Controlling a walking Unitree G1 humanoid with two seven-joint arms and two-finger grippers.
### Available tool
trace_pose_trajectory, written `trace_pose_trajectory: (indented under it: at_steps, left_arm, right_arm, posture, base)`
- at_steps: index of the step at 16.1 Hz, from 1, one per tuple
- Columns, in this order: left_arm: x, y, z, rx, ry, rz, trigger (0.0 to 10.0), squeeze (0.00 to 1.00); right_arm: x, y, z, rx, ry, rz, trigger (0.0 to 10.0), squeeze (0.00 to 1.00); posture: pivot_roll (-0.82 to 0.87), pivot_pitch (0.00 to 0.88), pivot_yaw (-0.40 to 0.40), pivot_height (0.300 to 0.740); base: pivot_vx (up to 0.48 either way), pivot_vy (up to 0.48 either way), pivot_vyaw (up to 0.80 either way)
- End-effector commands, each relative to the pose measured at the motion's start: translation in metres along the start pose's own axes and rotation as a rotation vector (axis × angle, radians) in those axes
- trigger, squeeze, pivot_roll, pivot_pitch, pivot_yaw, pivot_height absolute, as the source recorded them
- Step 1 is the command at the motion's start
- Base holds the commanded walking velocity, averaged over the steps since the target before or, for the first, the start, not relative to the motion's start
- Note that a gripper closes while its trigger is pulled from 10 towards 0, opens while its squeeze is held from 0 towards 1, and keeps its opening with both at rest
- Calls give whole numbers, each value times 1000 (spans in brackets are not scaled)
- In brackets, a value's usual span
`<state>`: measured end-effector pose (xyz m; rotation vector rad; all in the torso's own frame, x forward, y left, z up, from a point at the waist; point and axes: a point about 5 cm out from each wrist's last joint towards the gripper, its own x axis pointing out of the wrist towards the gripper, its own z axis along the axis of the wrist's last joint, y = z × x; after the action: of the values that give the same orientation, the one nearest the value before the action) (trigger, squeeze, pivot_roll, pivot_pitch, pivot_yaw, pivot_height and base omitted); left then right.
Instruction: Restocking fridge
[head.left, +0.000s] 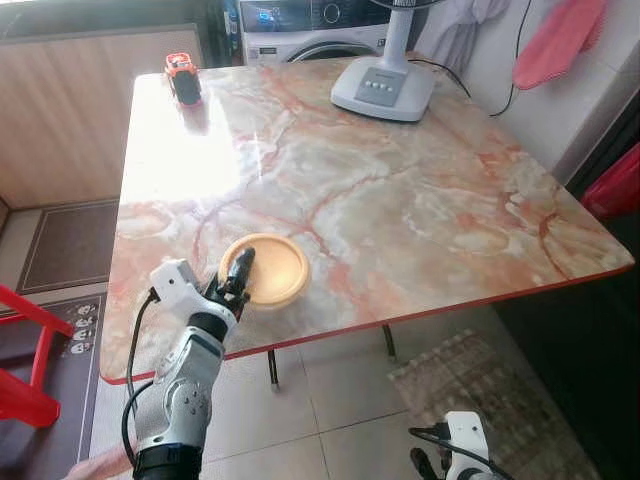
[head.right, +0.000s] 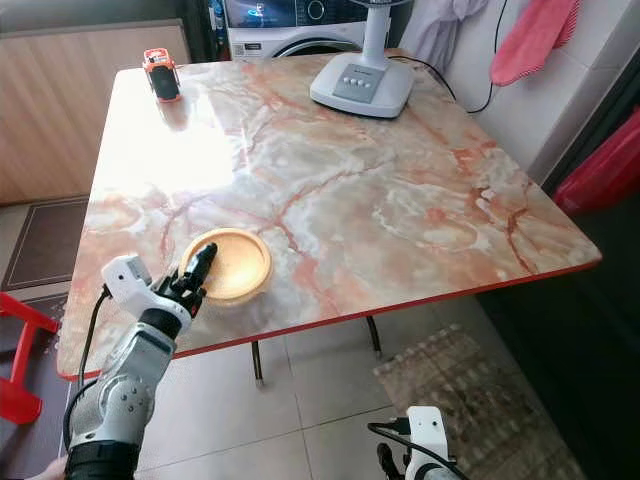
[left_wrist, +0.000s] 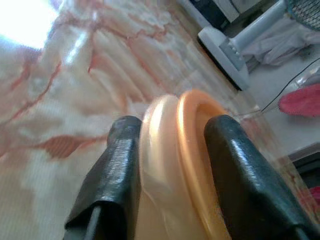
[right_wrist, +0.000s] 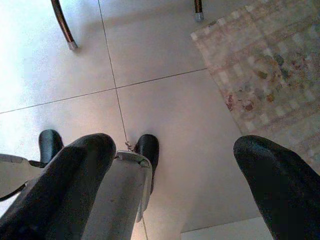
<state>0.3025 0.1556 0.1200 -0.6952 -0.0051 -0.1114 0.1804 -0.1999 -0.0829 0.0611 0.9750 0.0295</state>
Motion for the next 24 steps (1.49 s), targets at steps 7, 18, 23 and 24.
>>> trace_pose_trajectory:
  at_steps: [7,18,23,24]
  left_arm:
    - [3,-9,8,-78,-74,-35,0,0]
    - [-8,-18,20,-92,-138,-97,9529,0]
    - [-8,-26,22,-50,-133,-121,10000,0]
    - [-8,-26,22,-53,-135,-118,10000,0]
  right_arm:
    - [-2,-5,-5,2,18,-18,10000,0]
    - [-2,-5,-6,1,10,-33,10000,0]
    - [-2,-6,-5,3,8,-33,10000,0]
    - [-2,-6,-5,2,8,-33,10000,0]
  posture:
    - [-124,103,-56,740]
    - [-118,89,-55,740]
    - [-118,98,-57,740]
    - [-118,98,-57,740]
  base:
    - [0,0,0]
    - [0,0,0]
    - [0,0,0]
    - [0,0,0]
